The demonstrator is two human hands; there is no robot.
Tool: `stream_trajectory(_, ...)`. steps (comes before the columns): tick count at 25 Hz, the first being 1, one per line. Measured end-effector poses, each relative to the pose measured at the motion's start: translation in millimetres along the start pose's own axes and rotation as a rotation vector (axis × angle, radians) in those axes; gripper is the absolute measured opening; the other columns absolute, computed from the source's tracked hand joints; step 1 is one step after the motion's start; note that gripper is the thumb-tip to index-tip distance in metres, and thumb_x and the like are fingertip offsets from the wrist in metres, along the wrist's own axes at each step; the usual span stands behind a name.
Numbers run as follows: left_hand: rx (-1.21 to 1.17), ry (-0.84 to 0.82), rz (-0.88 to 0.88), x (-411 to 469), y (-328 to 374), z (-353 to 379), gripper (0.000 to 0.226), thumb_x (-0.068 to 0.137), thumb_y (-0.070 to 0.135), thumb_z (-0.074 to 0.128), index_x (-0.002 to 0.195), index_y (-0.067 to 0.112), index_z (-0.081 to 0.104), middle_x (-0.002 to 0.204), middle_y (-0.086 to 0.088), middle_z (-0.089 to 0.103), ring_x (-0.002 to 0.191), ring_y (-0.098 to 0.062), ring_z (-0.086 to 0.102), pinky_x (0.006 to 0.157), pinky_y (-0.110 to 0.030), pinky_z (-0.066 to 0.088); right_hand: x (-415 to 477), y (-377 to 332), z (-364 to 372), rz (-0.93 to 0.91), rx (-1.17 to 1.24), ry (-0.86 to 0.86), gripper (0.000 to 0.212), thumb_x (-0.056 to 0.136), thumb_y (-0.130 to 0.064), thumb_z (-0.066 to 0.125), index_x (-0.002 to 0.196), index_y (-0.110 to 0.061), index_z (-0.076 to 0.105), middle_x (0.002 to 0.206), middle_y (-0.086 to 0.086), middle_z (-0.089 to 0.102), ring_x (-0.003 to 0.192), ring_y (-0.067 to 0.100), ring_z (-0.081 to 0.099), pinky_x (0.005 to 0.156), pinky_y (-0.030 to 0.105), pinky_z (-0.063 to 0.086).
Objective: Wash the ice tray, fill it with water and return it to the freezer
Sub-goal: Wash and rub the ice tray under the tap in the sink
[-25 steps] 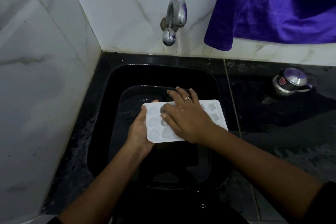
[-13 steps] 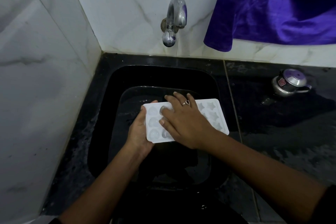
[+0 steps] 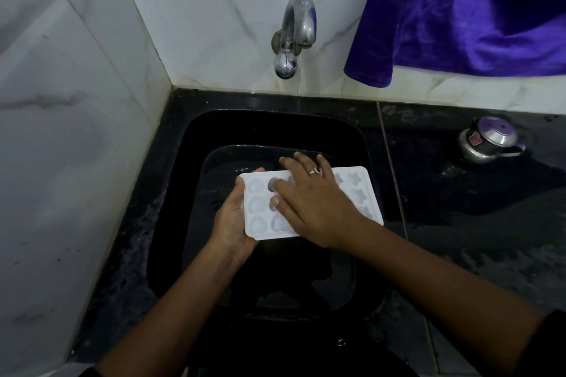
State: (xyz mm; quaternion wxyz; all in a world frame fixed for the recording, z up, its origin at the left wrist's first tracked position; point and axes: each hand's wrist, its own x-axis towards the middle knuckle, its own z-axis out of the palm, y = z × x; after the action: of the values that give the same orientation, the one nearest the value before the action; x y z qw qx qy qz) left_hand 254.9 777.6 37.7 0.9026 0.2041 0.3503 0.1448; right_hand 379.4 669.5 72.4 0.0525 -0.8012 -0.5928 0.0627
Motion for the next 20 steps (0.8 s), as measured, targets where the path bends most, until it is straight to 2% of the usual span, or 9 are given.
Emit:
stream_trajectory(4, -0.015, 0.002, -0.011, 1.4, -0.9, -0.1, 0.047, 0.108, 0.051, 0.039, 0.134, 0.022, 0.067, 0.127, -0.016, 0.074, 0.105, -0.033, 0.075, 0.105, -0.057, 0.047, -2.0, -1.2, 1.1, 0.002, -0.015, -0.015, 0.051, 0.106, -0.051, 0.022, 0.13, -0.026, 0.059, 0.162, 0.013, 0.037, 0.154, 0.034, 0.024, 0.124, 0.062, 0.013)
stream_trajectory(7, -0.02, 0.002, -0.041, 5.7, -0.8, -1.8, 0.054, 0.107, 0.054, 0.042, 0.145, 0.02, 0.061, 0.139, -0.018, 0.067, 0.122, -0.037, 0.066, 0.112, -0.059, 0.045, -1.4, 0.7, -5.3, 0.046, 0.029, 0.021, 0.05, 0.107, -0.05, 0.024, 0.133, -0.026, 0.059, 0.162, 0.014, 0.036, 0.153, 0.035, 0.026, 0.124, 0.062, 0.014)
stream_trajectory(11, 0.009, 0.026, -0.048, 3.7, -1.2, 3.4, 0.064, 0.102, 0.059, 0.045, 0.143, 0.011, 0.061, 0.14, -0.02, 0.066, 0.119, -0.035, 0.07, 0.094, -0.049, 0.059, 0.6, -9.4, -7.3, -0.078, 0.041, 0.009, 0.051, 0.106, -0.052, 0.027, 0.14, -0.026, 0.055, 0.163, 0.014, 0.035, 0.154, 0.035, 0.025, 0.124, 0.062, 0.015)
stream_trajectory(14, 0.041, 0.039, -0.05, 1.9, -5.5, 6.2, 0.07, 0.1, 0.061, 0.046, 0.147, 0.01, 0.058, 0.14, -0.021, 0.065, 0.129, -0.037, 0.064, 0.106, -0.052, 0.053, 5.9, -11.8, -6.3, -0.053, 0.029, -0.006, 0.054, 0.104, -0.055, 0.024, 0.135, -0.03, 0.06, 0.164, 0.014, 0.034, 0.155, 0.034, 0.021, 0.124, 0.063, 0.013)
stream_trajectory(15, 0.053, 0.057, -0.042, 1.6, -6.5, 5.5, 0.069, 0.102, 0.061, 0.045, 0.145, 0.009, 0.059, 0.136, -0.021, 0.068, 0.124, -0.035, 0.068, 0.104, -0.051, 0.055, 7.4, -11.7, -6.4, -0.056, 0.016, -0.009, 0.055, 0.104, -0.055, 0.023, 0.133, -0.029, 0.062, 0.164, 0.014, 0.033, 0.155, 0.035, 0.021, 0.124, 0.063, 0.013)
stream_trajectory(17, 0.085, 0.089, -0.037, -2.1, -6.2, 7.1, 0.066, 0.105, 0.059, 0.042, 0.138, 0.007, 0.064, 0.126, -0.02, 0.073, 0.107, -0.031, 0.076, 0.088, -0.044, 0.063, 8.4, -11.1, -4.0, -0.1, -0.016, -0.024, 0.054, 0.105, -0.054, 0.025, 0.132, -0.026, 0.062, 0.164, 0.014, 0.034, 0.155, 0.034, 0.021, 0.123, 0.063, 0.014)
stream_trajectory(20, 0.06, 0.069, -0.054, -7.5, -3.4, 13.4, 0.066, 0.106, 0.058, 0.04, 0.144, 0.008, 0.059, 0.137, -0.022, 0.067, 0.115, -0.032, 0.072, 0.092, -0.046, 0.061, 10.0, -10.1, -4.6, -0.069, -0.016, 0.0, 0.055, 0.104, -0.053, 0.022, 0.129, -0.029, 0.064, 0.162, 0.015, 0.037, 0.154, 0.036, 0.025, 0.122, 0.064, 0.016)
